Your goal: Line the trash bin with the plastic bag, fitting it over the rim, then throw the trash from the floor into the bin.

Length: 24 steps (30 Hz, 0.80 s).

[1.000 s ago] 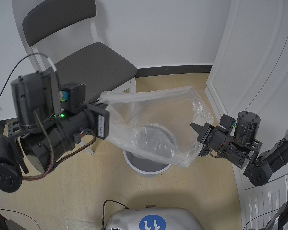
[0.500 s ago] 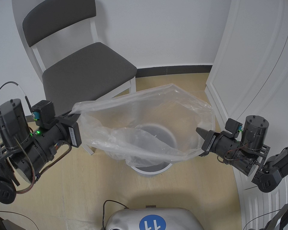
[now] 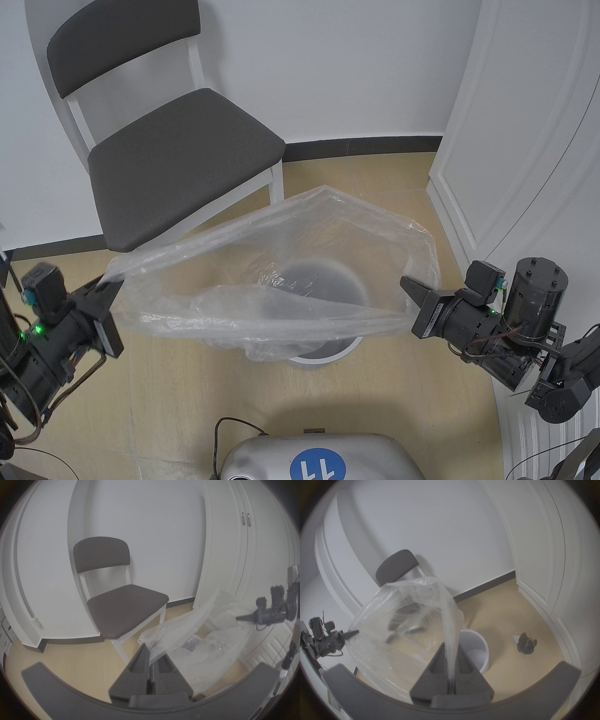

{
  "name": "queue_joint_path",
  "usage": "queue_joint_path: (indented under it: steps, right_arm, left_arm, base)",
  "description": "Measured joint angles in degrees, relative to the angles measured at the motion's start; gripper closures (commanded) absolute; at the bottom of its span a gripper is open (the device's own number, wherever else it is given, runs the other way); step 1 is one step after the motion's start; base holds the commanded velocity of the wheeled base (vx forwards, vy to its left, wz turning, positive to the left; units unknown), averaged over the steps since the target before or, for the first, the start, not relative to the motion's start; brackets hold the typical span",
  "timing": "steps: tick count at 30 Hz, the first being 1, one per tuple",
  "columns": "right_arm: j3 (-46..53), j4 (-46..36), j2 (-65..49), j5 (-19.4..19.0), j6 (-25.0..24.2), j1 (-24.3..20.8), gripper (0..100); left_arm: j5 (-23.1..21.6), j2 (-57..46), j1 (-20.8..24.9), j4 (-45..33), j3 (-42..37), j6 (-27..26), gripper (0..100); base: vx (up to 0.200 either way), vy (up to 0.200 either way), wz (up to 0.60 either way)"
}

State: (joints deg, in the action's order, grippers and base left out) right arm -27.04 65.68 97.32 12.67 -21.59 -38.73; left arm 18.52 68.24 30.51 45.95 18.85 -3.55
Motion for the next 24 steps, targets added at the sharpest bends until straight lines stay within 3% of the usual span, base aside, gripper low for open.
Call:
queue_joint_path:
  steps: [10, 24]
  right_arm:
    - [1.9, 4.0, 0.1, 0.4, 2.2, -1.0, 100]
    - [3.6, 4.2, -0.5, 0.8, 8.3, 0.8, 100]
  left_arm:
    - [0.2, -10.9, 0.0, -0.4, -8.8, -1.0, 100]
    - [0.1, -15.0, 3.4, 0.1, -9.0, 1.9, 100]
  base:
    - [0.0, 0.0, 0.0]
    - [0.0, 0.0, 0.0]
